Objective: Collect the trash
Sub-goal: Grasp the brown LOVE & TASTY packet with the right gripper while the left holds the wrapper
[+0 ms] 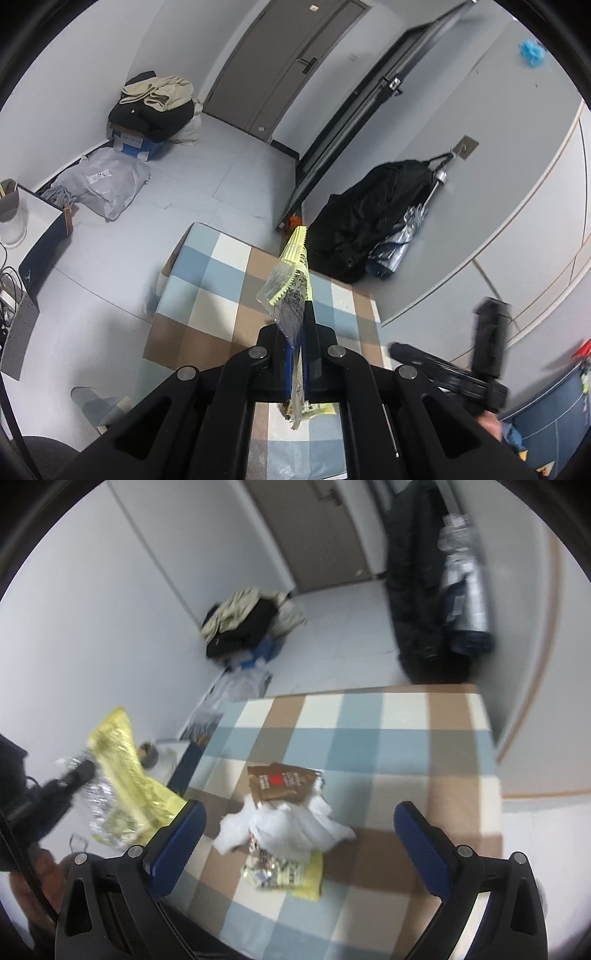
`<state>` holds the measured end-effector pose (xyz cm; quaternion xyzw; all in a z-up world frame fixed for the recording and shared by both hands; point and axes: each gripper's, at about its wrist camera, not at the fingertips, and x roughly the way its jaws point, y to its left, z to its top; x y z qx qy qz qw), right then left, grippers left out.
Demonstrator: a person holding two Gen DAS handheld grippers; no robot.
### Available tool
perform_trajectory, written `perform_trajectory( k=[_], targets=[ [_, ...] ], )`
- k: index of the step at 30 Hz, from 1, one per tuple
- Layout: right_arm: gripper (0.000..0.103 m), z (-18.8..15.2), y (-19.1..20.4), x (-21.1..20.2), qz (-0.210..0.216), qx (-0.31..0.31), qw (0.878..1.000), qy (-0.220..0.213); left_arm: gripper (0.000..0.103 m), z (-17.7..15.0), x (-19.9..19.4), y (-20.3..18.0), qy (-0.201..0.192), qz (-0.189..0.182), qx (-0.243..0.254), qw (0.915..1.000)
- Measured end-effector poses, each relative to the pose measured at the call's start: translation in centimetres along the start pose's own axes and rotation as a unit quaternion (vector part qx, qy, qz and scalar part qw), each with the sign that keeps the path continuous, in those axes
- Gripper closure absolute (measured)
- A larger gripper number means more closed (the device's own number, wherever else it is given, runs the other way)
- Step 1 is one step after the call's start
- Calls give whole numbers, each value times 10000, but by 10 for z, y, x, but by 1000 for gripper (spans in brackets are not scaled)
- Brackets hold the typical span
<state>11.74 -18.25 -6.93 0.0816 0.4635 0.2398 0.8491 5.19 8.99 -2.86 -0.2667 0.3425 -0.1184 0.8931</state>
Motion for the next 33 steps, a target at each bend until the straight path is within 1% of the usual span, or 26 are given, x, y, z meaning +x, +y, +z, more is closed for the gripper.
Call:
perform_trajectory(
  k=[1, 3, 5, 7, 11, 13, 14, 17, 19, 23, 27, 33],
  targets=[
    [0, 7, 1, 15, 135, -47, 9998, 164, 103, 0, 0, 1, -7, 17, -1, 10000],
    [0, 14, 5, 36, 272, -120, 9988, 379, 103, 1, 2, 5, 6, 54, -31, 10000],
    [1, 17, 7, 56, 334, -184, 9975, 594, 103, 2, 6, 10, 78, 41, -109, 9999],
    [9, 20, 11, 74, 442, -294, 9955, 783, 103, 3, 7, 13, 131, 46, -157, 9998],
    [12, 24, 17, 106, 466, -418, 9924, 1060, 103, 4, 9, 16, 210, 13, -226, 9995],
    [20, 23, 17, 116, 456, -449, 9914, 1139, 103, 5, 10, 16, 234, 11, -212, 9995],
    [22, 22, 18, 120, 444, -463, 9910, 1175, 103, 4, 11, 16, 254, 10, -199, 9995],
    [28, 18, 17, 126, 410, -521, 9898, 1265, 103, 4, 13, 17, 320, -2, -212, 9993],
    [38, 16, 16, 126, 402, -551, 9894, 1279, 103, 3, 14, 17, 374, -4, -232, 9990],
    [40, 15, 13, 125, 460, -547, 9894, 1267, 103, 2, 17, 16, 440, 14, -225, 9988],
    [48, 11, 13, 119, 505, -576, 9888, 1281, 103, 1, 18, 13, 470, 72, -180, 9987],
    [52, 7, 10, 108, 606, -526, 9892, 1223, 103, -2, 20, 13, 511, 120, -201, 9984]
  ],
)
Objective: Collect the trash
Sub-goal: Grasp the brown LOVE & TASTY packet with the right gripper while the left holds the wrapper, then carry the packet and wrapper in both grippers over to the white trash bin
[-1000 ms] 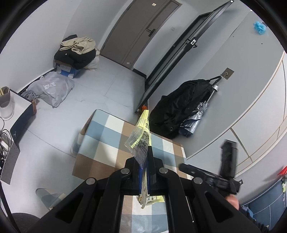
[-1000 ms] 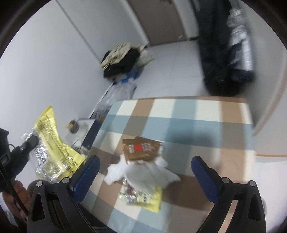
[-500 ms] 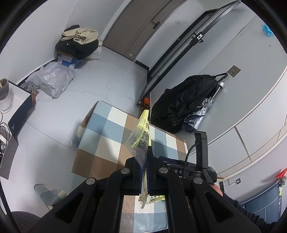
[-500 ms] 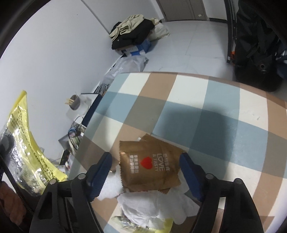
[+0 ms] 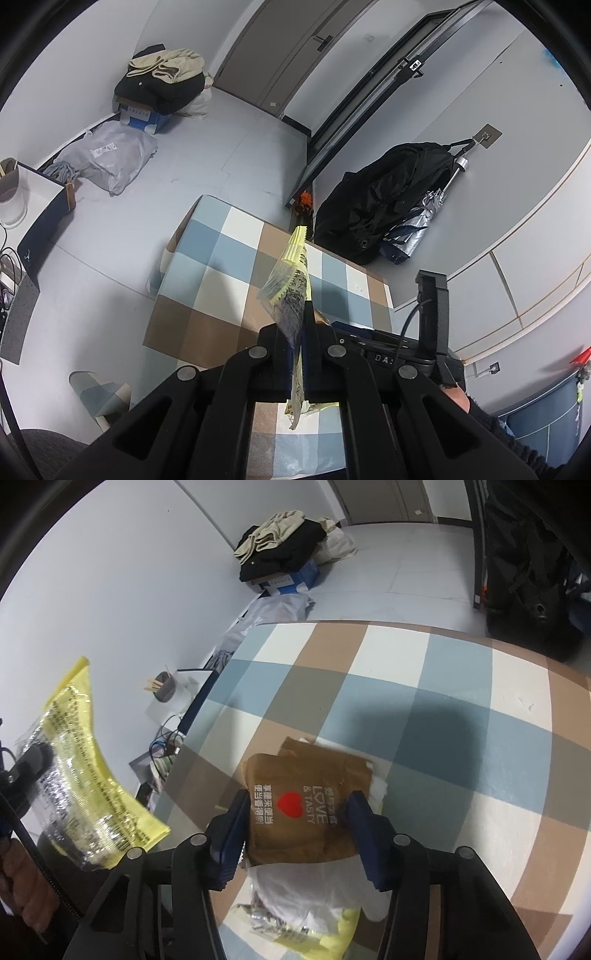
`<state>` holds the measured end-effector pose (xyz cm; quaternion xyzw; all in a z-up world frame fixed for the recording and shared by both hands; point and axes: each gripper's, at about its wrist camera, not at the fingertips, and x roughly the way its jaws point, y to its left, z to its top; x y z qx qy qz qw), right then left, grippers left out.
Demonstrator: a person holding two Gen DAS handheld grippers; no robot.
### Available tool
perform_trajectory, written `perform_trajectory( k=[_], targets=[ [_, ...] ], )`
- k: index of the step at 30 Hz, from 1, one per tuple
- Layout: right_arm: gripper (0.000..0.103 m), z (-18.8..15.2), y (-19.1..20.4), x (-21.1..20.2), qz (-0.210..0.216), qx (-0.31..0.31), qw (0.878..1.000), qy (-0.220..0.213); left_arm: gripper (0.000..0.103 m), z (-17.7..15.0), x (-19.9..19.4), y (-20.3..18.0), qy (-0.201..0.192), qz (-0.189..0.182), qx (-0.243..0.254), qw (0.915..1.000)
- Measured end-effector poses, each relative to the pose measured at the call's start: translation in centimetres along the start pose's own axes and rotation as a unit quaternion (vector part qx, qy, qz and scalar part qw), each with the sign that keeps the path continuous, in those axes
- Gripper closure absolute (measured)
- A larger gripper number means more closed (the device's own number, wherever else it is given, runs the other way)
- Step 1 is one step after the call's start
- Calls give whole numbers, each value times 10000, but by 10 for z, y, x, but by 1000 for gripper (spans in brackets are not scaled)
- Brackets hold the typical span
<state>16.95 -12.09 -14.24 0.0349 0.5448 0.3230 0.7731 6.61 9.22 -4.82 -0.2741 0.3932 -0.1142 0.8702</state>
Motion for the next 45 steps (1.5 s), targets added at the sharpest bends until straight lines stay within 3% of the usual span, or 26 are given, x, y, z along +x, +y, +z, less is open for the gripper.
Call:
perform_trajectory(
  k=[14, 24, 34, 45],
  targets=[
    [52, -19, -5, -32, 313, 278, 9988, -257, 103, -6, 1, -5, 15, 82, 89, 9999],
    [52, -38, -1, -70, 679, 540, 9935, -742, 103, -9, 2, -9, -52, 149, 192, 9997],
    [52, -64, 23, -143, 990, 547, 9808, -1589, 103, -14, -1, -28, -102, 162, 514, 9985],
    [52, -104, 34, -233, 1020, 392, 9626, -2480, 103, -26, -13, -95, -223, 41, 1268, 9917]
  ],
)
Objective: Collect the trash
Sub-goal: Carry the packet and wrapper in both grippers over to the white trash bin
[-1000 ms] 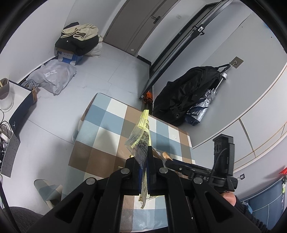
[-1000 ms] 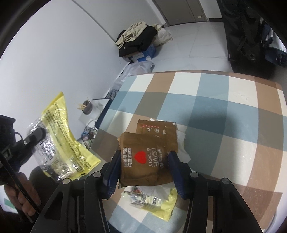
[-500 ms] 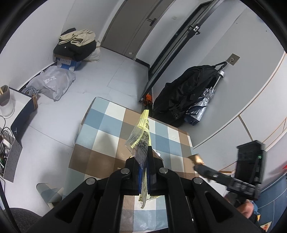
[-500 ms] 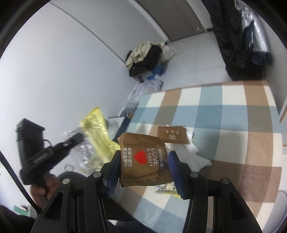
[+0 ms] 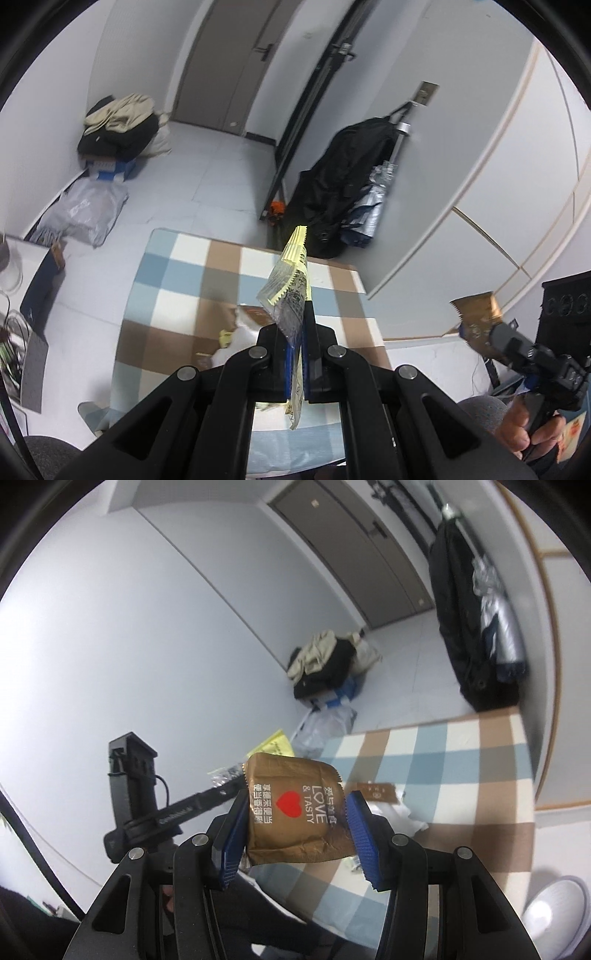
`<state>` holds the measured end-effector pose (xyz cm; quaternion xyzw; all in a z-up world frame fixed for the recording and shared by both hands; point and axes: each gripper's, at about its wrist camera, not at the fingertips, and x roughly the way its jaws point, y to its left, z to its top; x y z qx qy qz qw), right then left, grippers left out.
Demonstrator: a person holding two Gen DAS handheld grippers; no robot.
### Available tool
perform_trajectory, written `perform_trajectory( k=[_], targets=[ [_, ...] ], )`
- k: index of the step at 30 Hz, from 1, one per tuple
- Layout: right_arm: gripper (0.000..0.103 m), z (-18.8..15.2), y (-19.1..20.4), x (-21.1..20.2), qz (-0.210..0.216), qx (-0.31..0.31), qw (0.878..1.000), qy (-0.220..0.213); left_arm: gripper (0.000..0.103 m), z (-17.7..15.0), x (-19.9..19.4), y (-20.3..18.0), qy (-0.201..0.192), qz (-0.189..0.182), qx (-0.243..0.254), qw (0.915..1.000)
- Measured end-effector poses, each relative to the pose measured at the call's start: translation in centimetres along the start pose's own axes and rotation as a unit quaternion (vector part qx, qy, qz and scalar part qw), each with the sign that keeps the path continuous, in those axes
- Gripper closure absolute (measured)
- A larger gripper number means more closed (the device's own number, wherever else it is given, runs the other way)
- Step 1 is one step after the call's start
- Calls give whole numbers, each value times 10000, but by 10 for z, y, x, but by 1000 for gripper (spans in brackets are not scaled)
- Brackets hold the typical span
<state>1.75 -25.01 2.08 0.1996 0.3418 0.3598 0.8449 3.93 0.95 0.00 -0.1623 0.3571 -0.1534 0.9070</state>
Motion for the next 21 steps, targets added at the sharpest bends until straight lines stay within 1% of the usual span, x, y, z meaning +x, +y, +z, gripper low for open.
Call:
perform_trajectory(
  k=[3, 6, 12, 15, 16, 21],
  targets=[
    [52, 1, 2, -26, -13, -30, 9997, -245, 103, 2, -1, -18, -14, -84, 169, 9998],
    [52, 1, 3, -55, -52, -42, 9988, -480, 103, 6, 2, -46, -21, -252, 406, 9989],
    [52, -3, -7, -119, -359, 58, 9942, -1013, 103, 9, 17, -103, 74, -660, 875, 9939],
    [52, -9, -21, -152, -598, 223, 9899, -1265, 103, 6, 27, -130, 160, -842, 1109, 9901],
    [51, -13, -29, -164, -749, 299, 9875, -1356, 103, 5, 32, -139, 202, -908, 1184, 9886],
    [51, -33, -69, -201, -1447, 710, 9759, -1473, 103, -7, 61, -180, 570, -1215, 1464, 9801]
  ],
)
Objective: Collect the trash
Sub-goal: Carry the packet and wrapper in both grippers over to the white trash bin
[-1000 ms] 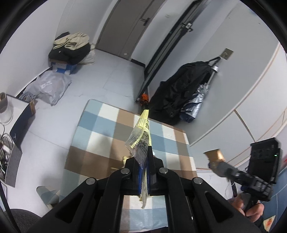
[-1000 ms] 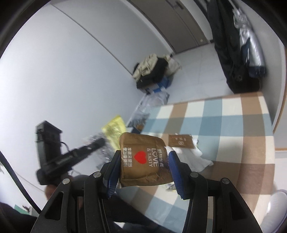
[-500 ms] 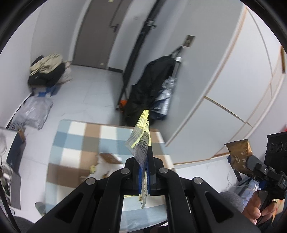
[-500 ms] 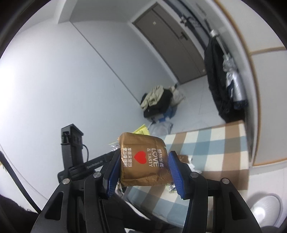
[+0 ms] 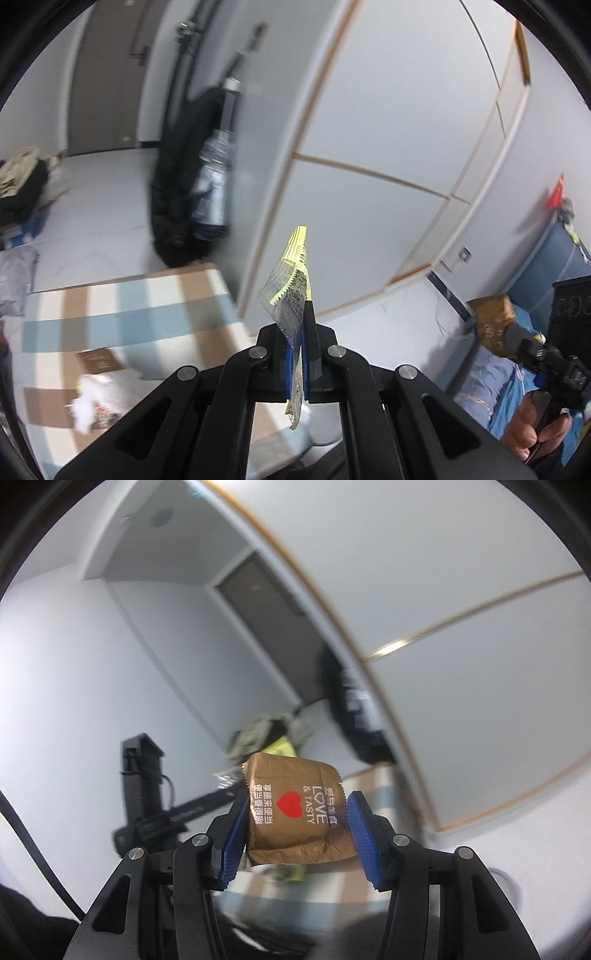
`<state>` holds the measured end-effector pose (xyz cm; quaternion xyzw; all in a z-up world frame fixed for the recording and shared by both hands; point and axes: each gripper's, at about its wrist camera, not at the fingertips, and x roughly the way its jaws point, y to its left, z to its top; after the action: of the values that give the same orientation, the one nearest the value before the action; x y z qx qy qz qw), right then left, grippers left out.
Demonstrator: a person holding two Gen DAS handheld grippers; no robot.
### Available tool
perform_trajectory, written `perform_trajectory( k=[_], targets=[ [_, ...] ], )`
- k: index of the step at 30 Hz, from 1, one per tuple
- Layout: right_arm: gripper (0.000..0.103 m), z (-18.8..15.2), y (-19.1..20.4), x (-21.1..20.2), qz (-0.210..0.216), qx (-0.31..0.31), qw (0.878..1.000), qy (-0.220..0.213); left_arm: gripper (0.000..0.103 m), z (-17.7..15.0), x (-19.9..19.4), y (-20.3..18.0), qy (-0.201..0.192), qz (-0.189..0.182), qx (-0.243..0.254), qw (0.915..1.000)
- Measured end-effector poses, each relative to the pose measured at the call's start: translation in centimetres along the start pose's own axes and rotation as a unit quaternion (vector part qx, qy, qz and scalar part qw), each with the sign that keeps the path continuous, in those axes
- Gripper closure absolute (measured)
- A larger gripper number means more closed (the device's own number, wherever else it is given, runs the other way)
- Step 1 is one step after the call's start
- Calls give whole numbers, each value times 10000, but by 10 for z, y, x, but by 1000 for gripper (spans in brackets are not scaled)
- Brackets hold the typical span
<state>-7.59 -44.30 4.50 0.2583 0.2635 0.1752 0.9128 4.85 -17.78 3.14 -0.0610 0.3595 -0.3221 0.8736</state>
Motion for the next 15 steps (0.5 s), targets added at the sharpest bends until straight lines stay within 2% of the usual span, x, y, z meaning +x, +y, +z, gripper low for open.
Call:
perform_trajectory(
  k=[7, 9, 12, 15],
  targets=[
    [51, -21, -83, -3, -1009, 714, 9920, 251, 103, -10, 68, -33, 685, -332, 302, 9966],
    [51, -30, -107, 3, -1198, 944, 9876, 375, 103, -15, 88, -38, 927, -330, 365, 9945],
    [51, -41, -142, 14, -1562, 1217, 9785, 577, 103, -24, 118, -43, 1323, -141, 335, 9905],
    [51, -57, -176, 31, -1688, 1556, 9697, 831, 103, -28, 137, -48, 1557, -165, 341, 9871]
  ],
)
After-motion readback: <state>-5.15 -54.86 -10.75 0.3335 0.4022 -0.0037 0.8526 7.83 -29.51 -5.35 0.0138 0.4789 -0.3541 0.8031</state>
